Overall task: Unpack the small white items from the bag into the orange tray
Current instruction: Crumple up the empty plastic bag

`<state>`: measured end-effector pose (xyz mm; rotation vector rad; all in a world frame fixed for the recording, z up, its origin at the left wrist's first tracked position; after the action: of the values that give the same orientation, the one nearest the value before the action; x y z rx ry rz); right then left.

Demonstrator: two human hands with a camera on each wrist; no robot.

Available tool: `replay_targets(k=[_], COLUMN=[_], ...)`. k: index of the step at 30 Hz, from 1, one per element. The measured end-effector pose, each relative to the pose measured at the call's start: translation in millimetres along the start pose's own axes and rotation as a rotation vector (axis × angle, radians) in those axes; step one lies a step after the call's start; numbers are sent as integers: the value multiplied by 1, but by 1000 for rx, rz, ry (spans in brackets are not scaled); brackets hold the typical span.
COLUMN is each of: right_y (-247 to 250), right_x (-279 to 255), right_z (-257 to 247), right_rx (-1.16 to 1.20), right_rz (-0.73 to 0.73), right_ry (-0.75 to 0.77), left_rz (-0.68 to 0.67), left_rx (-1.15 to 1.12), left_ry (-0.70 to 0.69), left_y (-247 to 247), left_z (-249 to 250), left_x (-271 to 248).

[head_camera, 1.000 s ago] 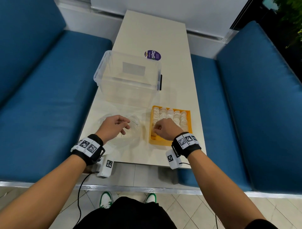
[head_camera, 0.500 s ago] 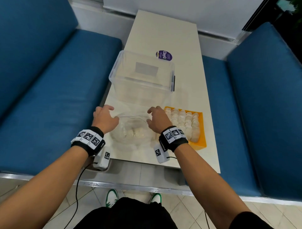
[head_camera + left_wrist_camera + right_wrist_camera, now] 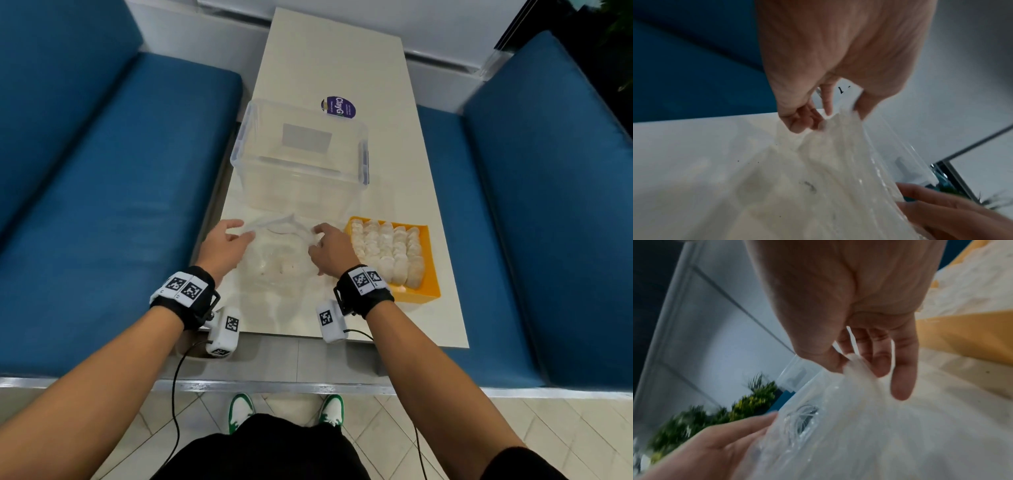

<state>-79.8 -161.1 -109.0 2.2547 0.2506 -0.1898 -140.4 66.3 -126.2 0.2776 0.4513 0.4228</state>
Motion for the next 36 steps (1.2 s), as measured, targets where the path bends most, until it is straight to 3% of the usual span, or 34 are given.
replay_targets(k=[3,6,9,12,17,21,26,28,32,34,36], right_y=[15,23,21,16,9,1,-10,-14,-27,-36,-41], right_x=[-6,-8,-10,-16,-28,-47,-54,-54,-60,-61,-66], right_z=[-2,3,1,-3,-15,-33,-44,-43,-39,-37,-40], right_rx=[260,453,623,741,446,424,353,376,535,606,622], right_rz=[56,113,100,48,-55,-178,-67,-10,48,69,44], right_ry=[-76,-163,-233,-271,1,138,251,229,46,-26,-34], left_rz=[-213,-352,-302,-109,111,83,-92,-224,-401,-438,-391], left_rx=[49,388,589,521,377,198,-272,-484,-663,-718,-691], left_ry=[-170,-309,-418,-478,-356,-112,180,248,202,161,115], left_y=[-1,-6,-11,-8,2,0,-20,-25,-23,-21,-17], left_z=[13,12,7,12,22,21,15,13,17,18,12], left_x=[-10,-19,-21,-20,-17,-19,-38,-44,-55,-60,-61])
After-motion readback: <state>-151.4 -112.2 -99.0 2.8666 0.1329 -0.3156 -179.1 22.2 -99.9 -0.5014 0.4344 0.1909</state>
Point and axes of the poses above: each hand's wrist, its own x-axis towards the middle knuckle, its own y-axis out of the back of the hand, z = x × y, the point moved 4 cm from there along x, towards the middle knuckle, and after that the axes turned 7 degrees about z, right-handed, at the moved point
